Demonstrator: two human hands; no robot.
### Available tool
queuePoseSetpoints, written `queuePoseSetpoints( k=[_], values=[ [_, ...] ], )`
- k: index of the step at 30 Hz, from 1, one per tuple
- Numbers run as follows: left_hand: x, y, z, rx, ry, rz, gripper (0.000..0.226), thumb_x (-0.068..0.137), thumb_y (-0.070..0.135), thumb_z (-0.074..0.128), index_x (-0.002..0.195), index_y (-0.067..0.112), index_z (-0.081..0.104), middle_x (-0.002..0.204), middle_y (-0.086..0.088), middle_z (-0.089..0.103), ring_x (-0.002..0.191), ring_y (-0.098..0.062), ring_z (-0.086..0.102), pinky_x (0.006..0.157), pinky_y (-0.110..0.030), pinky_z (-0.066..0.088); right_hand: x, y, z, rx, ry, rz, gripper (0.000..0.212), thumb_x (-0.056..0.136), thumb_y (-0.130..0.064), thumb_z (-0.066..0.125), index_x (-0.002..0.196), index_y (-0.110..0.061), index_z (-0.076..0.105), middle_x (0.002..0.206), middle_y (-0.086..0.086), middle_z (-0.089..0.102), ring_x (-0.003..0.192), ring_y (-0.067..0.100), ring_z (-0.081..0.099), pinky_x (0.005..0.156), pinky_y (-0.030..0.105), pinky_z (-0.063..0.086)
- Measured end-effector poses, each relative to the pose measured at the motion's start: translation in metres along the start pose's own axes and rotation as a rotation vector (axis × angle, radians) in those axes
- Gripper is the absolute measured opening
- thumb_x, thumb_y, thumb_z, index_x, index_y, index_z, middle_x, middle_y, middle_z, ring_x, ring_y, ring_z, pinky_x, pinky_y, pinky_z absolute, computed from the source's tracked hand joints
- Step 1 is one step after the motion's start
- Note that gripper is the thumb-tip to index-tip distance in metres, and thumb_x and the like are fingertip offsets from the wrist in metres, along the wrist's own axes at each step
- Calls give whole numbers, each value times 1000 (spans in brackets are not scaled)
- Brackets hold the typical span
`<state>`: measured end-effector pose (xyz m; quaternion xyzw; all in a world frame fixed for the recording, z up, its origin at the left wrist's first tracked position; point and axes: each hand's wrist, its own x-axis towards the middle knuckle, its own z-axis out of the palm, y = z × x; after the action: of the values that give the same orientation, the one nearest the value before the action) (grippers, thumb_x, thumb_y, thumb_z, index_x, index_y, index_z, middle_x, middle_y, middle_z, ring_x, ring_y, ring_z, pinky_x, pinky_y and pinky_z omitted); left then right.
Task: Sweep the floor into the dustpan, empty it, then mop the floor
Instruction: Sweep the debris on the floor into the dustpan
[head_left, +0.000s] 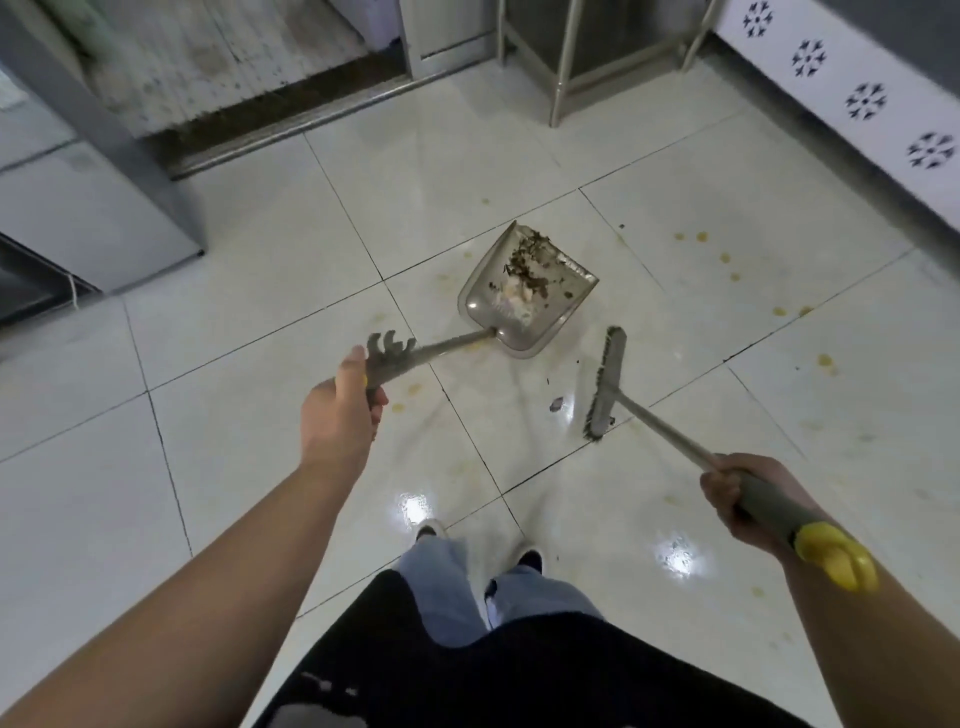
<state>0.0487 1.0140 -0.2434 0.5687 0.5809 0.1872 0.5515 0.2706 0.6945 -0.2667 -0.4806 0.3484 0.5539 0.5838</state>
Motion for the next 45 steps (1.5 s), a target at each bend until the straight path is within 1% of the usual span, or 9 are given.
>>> queuePoseSetpoints(
  k=[7,11,19,22,26,31,36,39,45],
  values=[
    [-25,-96,-14,38,-120,-180,44,76,48,35,64,10,54,58,-4,51,51,-19,41,54,-31,36,-11,47,-9,79,33,51,25,93,-17,39,69,-11,41,38,-2,44,25,5,45,28,10,40],
    [-27,-112,-24,294,-216,-47,52,72,50,25,60,9,55,58,-5,55,58,-21,50,63,-34,42,-12,69,-10,80,84,67,24,95,-16,37,71,-12,40,39,-1,45,25,5,44,28,9,40],
    [-31,-137,-59,312,-283,-126,48,70,46,28,60,7,53,57,-6,54,58,-23,50,62,-34,40,-10,99,-4,117,139,120,24,94,-16,37,70,-11,42,39,-1,45,26,4,46,30,10,42],
    [-25,-120,-50,186,-295,-153,50,67,51,37,56,6,55,51,-5,58,55,-23,55,70,-39,46,-11,105,-4,94,174,130,25,94,-15,38,70,-11,42,39,0,45,25,5,46,29,10,41],
    [1,-62,-33,66,-179,-143,56,53,63,48,51,8,56,37,0,54,31,-13,49,47,-27,44,-13,114,3,-29,215,90,24,96,-10,39,72,-9,43,38,2,46,25,9,47,30,12,43],
    [29,10,-41,290,-245,-41,57,52,67,44,51,11,56,42,2,54,32,-14,45,47,-25,39,-20,109,11,-53,280,-35,17,95,-8,47,80,0,52,43,10,59,31,13,58,33,17,49],
    [43,73,-18,509,-350,95,58,70,64,39,53,11,55,51,-1,53,46,-20,47,51,-26,38,-22,90,7,-71,262,-37,23,95,-16,50,75,-5,47,48,3,54,26,6,47,32,12,44],
    [42,86,-1,600,-359,144,59,79,60,37,53,11,56,52,-1,53,49,-21,48,52,-26,39,-12,83,7,-22,258,-45,27,96,-16,46,71,-8,44,38,1,49,25,6,46,31,11,42],
    [35,87,23,706,-378,149,60,73,61,34,54,9,56,53,-2,54,48,-21,48,52,-26,38,4,47,-3,190,146,-29,30,97,-15,35,68,-12,38,35,-2,41,25,5,44,28,10,39]
  ],
)
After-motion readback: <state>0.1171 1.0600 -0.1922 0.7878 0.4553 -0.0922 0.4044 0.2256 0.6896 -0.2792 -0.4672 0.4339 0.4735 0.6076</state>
